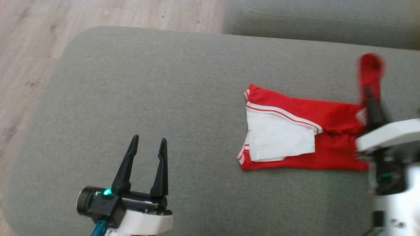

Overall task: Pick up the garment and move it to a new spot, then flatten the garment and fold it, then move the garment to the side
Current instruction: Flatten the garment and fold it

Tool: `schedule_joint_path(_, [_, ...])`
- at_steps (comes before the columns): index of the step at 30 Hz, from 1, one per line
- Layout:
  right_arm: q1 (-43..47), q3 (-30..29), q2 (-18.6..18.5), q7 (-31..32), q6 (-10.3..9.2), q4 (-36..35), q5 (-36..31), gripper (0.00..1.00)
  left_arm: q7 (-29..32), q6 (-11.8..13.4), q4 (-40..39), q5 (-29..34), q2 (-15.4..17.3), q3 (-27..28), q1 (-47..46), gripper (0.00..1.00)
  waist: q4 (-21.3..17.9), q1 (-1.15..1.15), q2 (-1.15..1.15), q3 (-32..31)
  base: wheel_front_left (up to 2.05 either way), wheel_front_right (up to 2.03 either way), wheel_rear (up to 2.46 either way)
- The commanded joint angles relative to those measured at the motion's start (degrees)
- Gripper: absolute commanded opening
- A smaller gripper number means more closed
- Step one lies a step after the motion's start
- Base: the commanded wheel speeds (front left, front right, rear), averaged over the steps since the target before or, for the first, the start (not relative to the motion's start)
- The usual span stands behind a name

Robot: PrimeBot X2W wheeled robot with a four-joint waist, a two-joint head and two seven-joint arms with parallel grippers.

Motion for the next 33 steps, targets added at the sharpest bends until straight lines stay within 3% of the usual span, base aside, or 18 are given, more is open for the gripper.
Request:
schedule_joint_path(1, [-1.7,3.6,-0.1,-1.3,-0.04,-0.5,2.0,0.0,-0.5,0.2,-1.5,-0.1,-0.2,1.6,-1.0,1.0,0.9,0.0,0.0,-0.6,0.0,0.0,0.0])
schedule_joint_path(8, [-3.0,18.1,-0.1,-11.7,-0.04,10.3,11.3,0.0,-0.5,-0.2,-0.9,-0.2,-0.2,1.3,-0.6,1.0,3.4,0.0,0.0,-1.2,0.0,0.0,0.0])
schedule_joint_path(16, [-10.8,32.6,-0.1,-22.3,-0.04,21.9,21.6,0.0,-0.5,-0.3,-0.6,-0.2,-0.2,0.8,-1.0,1.0,5.0,0.0,0.0,-0.4,0.0,0.0,0.0])
schedule_joint_path(26, [-16.7,46.4,-0.1,-27.5,-0.04,31.6,32.1,0.02,-0.5,-0.3,-0.1,-0.2,-0.2,0.8,-1.2,1.0,5.3,0.0,0.0,-0.1,0.0,0.0,0.0])
schedule_joint_path(27, [-17.0,47.5,-0.1,-27.8,-0.04,32.1,33.1,0.12,-0.5,-0.2,-0.1,-0.3,-0.2,0.9,-1.2,1.0,5.2,0.0,0.0,-0.1,0.0,0.0,0.0])
schedule_joint_path(28, [-17.2,48.8,-0.1,-28.0,-0.04,32.3,33.9,0.32,-0.5,-0.2,-0.1,-0.3,-0.2,1.0,-1.1,1.0,4.9,0.0,0.0,-0.1,0.0,0.0,0.0])
schedule_joint_path(29, [-17.5,50.2,-0.1,-28.2,-0.04,32.2,34.6,0.86,-0.5,-0.2,0.0,-0.3,-0.2,1.1,-1.0,1.0,4.6,0.0,0.0,-0.2,0.0,0.0,0.0])
schedule_joint_path(30, [-17.7,51.3,-0.1,-28.4,-0.04,32.0,35.2,1.0,-0.5,-0.1,0.0,-0.3,-0.2,1.2,-1.0,1.0,4.3,0.0,0.0,-0.2,0.0,0.0,0.0])
schedule_joint_path(33, [-18.5,53.6,-0.1,-29.4,-0.04,30.5,35.7,1.0,-0.5,-0.2,0.2,-0.1,-0.2,1.3,-0.9,1.0,3.5,0.0,0.0,-0.9,0.0,0.0,0.0])
